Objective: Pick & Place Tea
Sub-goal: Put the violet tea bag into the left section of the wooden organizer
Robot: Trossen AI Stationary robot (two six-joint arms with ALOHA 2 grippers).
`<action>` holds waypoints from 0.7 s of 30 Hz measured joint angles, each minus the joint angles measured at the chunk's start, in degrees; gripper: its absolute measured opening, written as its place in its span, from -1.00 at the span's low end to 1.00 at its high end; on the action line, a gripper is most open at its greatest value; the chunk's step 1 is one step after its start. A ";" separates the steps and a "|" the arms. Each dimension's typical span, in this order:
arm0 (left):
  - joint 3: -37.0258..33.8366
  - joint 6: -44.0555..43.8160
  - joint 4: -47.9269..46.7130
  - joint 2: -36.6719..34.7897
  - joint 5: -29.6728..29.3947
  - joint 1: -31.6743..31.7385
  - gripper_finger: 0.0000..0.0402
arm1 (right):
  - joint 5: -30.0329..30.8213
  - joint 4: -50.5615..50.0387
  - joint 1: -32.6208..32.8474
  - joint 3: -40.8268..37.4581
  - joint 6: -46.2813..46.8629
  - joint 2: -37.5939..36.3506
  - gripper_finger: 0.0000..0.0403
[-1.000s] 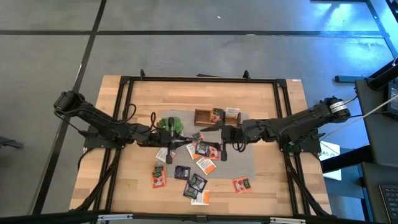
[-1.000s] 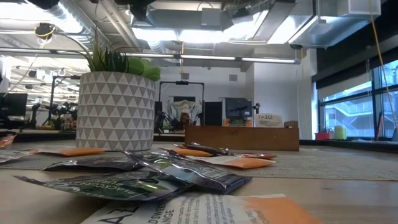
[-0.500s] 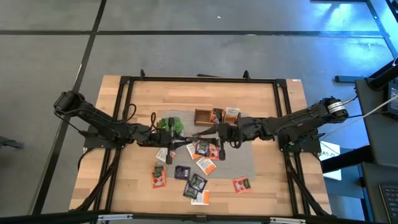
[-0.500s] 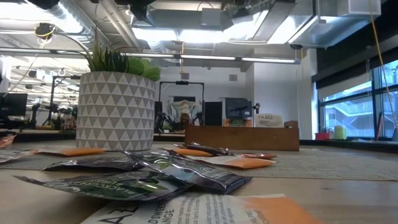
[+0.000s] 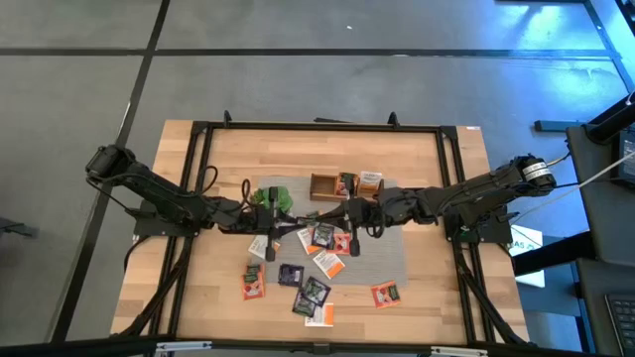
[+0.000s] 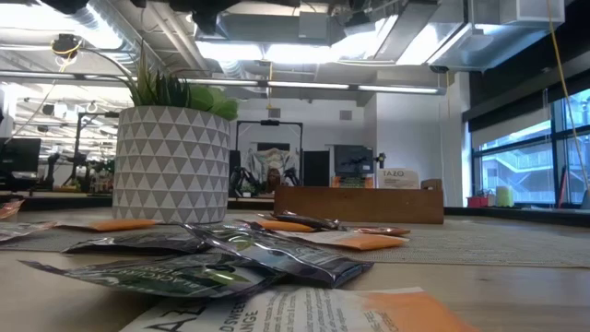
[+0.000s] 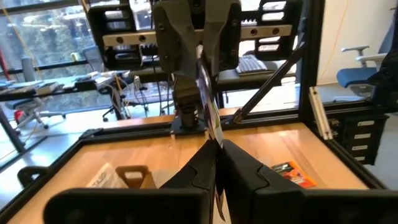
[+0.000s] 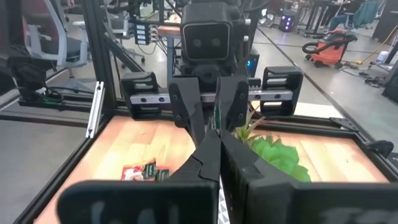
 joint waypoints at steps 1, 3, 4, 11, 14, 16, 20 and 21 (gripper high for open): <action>0.00 0.01 -0.14 0.00 -0.52 0.00 -0.87 | 0.01 -0.40 0.00 0.00 0.04 -0.11 -0.96; 0.00 -0.01 -0.12 0.00 -0.84 0.00 -0.79 | 0.07 -1.15 0.00 0.00 0.00 -0.53 -0.96; 0.00 -0.01 -0.14 0.00 -0.67 -0.02 -0.74 | 0.07 -1.67 0.00 0.00 -0.22 -0.85 -0.97; 0.00 -2.92 0.99 -0.93 -1.09 -1.15 -0.39 | 1.41 -9.32 -0.59 -0.46 -1.24 -3.63 -0.98; 0.02 -3.32 0.77 -1.03 -1.26 -2.39 -0.33 | 3.92 -9.86 -2.49 -3.22 -1.96 -3.79 -0.98; 0.02 -3.32 0.29 -1.03 -1.16 -3.38 -0.32 | 4.00 -8.42 -5.15 -5.52 -2.02 -3.81 -0.98; 0.02 -3.16 -0.37 -1.03 -1.25 -4.87 -0.31 | 3.33 -3.27 -11.21 -10.77 -3.14 -3.83 -0.98; 0.02 -3.16 -0.37 -1.03 -1.25 -5.12 -0.31 | 2.60 -2.01 -12.90 -11.94 -4.10 -3.83 -0.98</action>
